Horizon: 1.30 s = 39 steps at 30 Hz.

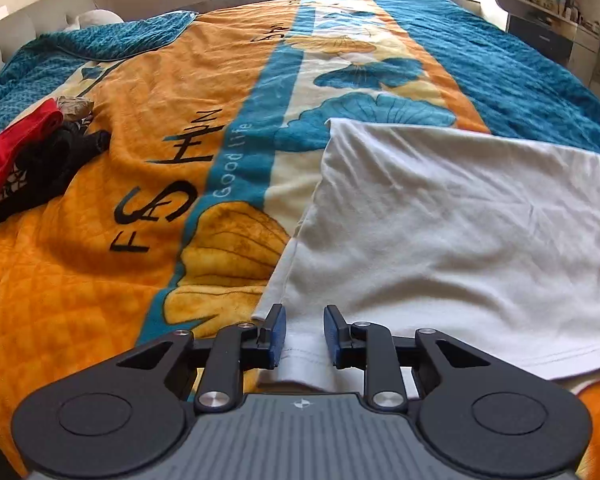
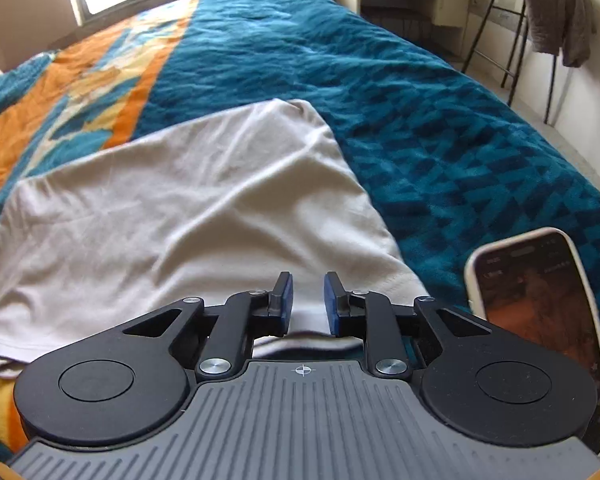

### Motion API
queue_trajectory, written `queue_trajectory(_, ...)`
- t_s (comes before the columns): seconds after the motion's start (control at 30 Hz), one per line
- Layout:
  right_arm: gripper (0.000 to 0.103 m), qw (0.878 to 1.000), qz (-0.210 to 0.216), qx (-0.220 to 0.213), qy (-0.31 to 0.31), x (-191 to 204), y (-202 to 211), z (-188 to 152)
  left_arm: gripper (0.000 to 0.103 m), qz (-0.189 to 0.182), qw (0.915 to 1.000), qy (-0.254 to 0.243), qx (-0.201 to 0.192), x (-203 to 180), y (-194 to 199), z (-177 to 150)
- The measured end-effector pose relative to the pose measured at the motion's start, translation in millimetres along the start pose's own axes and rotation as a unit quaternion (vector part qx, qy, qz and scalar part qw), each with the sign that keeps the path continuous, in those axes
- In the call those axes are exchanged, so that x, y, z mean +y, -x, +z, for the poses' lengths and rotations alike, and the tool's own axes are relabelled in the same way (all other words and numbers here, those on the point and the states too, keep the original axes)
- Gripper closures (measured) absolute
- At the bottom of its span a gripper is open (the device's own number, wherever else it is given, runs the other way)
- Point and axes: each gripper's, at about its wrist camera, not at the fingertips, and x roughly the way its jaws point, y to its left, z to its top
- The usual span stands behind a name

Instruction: Fold clothes

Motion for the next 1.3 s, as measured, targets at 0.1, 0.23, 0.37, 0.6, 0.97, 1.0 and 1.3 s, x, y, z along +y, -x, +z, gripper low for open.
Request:
queue_trajectory(0.1,0.079,0.998,0.064,-0.02,0.021,25,-10,15,0.079,-0.043,0.9989,-0.017,-0.012,-29,1,17)
queue_trajectory(0.23,0.078,0.993,0.107,-0.019,0.045,61,-43,34,0.069,-0.053,0.9976,-0.044,-0.011,-61,-27,35)
queue_trajectory(0.37,0.072,0.991,0.112,0.006,0.073,77,-76,39,0.069,-0.023,0.9987,-0.041,0.017,-63,-61,39)
queue_trajectory(0.6,0.076,0.989,0.026,0.053,0.135,54,-44,19,0.069,0.037,0.9974,-0.055,0.029,-44,-53,30)
queue_trajectory(0.97,0.049,0.993,0.119,0.02,0.005,21,-25,65,0.065,-0.051,0.9966,-0.065,0.004,-79,-21,42)
queue_trajectory(1.0,0.046,0.991,0.131,0.019,-0.01,19,-30,74,0.064,-0.063,0.9952,-0.075,0.0,-87,-23,43)
queue_trajectory(1.3,0.088,0.957,0.14,-0.041,-0.249,-78,-95,132,0.065,-0.063,0.9943,-0.08,0.033,-94,-61,36)
